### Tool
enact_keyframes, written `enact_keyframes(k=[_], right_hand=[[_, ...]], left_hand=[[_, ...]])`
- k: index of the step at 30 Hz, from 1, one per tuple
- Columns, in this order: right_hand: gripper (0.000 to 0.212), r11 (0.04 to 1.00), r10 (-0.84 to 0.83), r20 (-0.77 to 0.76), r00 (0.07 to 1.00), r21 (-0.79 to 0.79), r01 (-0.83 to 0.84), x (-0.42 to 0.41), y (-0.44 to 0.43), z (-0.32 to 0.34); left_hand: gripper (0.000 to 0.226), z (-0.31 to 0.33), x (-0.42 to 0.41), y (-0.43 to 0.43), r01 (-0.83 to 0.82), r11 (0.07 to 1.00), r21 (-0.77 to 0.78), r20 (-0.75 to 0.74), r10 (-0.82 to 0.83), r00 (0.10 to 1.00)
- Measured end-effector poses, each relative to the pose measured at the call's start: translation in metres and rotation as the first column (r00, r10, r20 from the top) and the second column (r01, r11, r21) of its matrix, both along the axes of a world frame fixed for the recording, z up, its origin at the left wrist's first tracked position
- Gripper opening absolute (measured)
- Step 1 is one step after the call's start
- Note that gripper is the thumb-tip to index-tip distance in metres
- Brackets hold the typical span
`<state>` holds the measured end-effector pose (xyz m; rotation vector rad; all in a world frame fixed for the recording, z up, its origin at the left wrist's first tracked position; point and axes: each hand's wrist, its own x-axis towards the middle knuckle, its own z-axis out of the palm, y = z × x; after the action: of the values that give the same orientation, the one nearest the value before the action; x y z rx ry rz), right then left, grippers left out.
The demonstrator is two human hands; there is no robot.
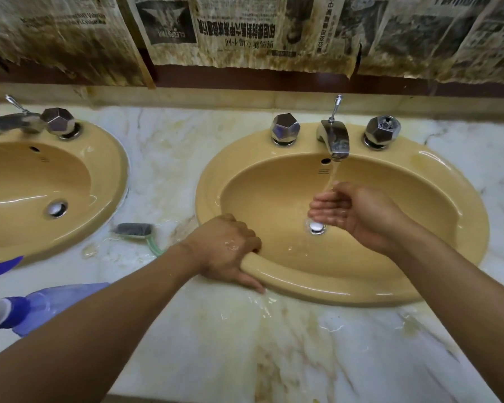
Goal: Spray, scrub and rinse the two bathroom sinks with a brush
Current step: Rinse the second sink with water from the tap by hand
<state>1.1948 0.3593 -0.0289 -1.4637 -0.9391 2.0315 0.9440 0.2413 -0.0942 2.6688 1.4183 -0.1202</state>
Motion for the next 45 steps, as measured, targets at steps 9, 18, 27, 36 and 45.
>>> enact_keyframes(k=[9,18,27,36,45], right_hand=[[0.031,0.798,-0.569,-0.398,0.720,-0.479,0.365,-0.006,0.063,-0.045],[0.034,0.952,0.121,-0.136,0.983,-0.264,-0.154,-0.013,0.014,0.022],[0.040,0.808,0.442,0.540,0.716,0.106,-0.579,0.025,-0.027,0.063],[0.040,0.999,0.022,0.048,0.999,-0.029,-0.021,0.044,0.031,0.005],[0.037,0.844,-0.466,-0.365,0.806,-0.456,0.282,-0.001,0.071,-0.051]], left_hand=[[0.091,0.002,-0.011,0.006,-0.007,0.999,-0.032,-0.015,0.006,1.000],[0.095,0.009,0.046,-0.007,-0.170,0.967,-0.191,-0.119,0.149,0.982],[0.075,0.016,0.153,0.015,-0.243,0.852,-0.464,-0.084,0.231,0.969],[0.095,0.015,0.057,0.007,-0.184,0.910,-0.373,-0.109,0.153,0.982],[0.100,0.017,-0.003,0.018,-0.044,0.972,-0.229,-0.152,0.009,0.988]])
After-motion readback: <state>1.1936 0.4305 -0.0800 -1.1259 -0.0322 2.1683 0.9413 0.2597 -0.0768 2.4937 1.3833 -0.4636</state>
